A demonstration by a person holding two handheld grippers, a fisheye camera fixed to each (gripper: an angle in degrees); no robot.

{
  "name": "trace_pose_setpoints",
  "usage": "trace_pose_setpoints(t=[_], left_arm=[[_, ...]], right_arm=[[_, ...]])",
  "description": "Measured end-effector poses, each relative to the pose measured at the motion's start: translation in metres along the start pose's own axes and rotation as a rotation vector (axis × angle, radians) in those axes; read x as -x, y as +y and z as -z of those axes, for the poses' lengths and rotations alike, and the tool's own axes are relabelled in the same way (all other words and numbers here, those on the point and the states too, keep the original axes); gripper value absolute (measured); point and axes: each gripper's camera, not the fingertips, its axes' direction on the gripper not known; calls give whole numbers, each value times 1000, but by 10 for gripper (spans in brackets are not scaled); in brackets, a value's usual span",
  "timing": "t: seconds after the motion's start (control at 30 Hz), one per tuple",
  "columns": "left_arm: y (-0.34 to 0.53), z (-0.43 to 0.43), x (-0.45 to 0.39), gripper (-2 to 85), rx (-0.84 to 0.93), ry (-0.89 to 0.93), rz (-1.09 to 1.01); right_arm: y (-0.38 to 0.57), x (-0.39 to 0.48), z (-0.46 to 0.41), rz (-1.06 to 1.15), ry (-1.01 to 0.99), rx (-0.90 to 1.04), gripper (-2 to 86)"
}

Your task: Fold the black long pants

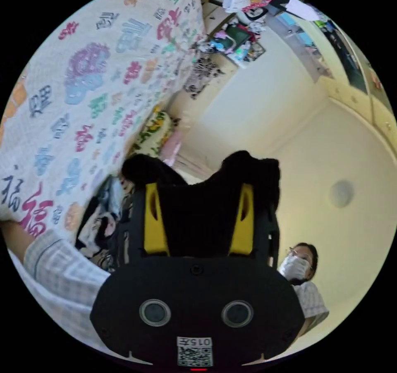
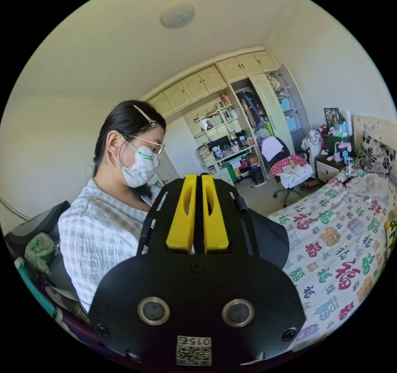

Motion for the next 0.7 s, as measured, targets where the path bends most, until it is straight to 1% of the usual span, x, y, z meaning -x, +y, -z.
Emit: trace_pose_setpoints(t=[0.03,0.1,0.2,0.27,0.33,0.37,0.43,0.5,0.57,0.6,0.63,0.67,0.7], left_arm=[[-10,-2,-8,85,13,34,-34],[-27,-3,-28,78,16,29,-106],[-65,-5,-73,75,22,37,-251],[-89,-7,-104,75,16,32,-331],[-118,-10,-147,76,20,23,-450],[-124,-11,-158,77,30,29,-483],[-140,-12,-194,82,88,44,-618],[-149,-6,-207,91,126,-9,-671],[-158,10,-203,103,118,-136,-643],[-164,25,-192,110,81,-229,-584],[-169,45,-176,116,27,-311,-505],[-171,56,-167,118,-5,-353,-453],[-174,80,-148,122,-74,-432,-337]], right_arm=[[5,-7,-4,-19,17,4,6],[13,-18,-6,-47,72,9,6],[27,-39,0,-69,235,43,7],[40,-64,10,-96,413,106,8],[53,-89,19,-148,509,134,9],[64,-102,24,-159,546,152,10],[81,-121,27,-183,595,178,13],[104,-142,22,-223,626,228,18],[149,-184,8,-357,673,324,25],[164,-197,4,-402,677,359,26],[199,-227,-7,-517,665,434,26],[239,-258,-16,-651,632,500,25],[261,-273,-21,-723,608,528,26]])
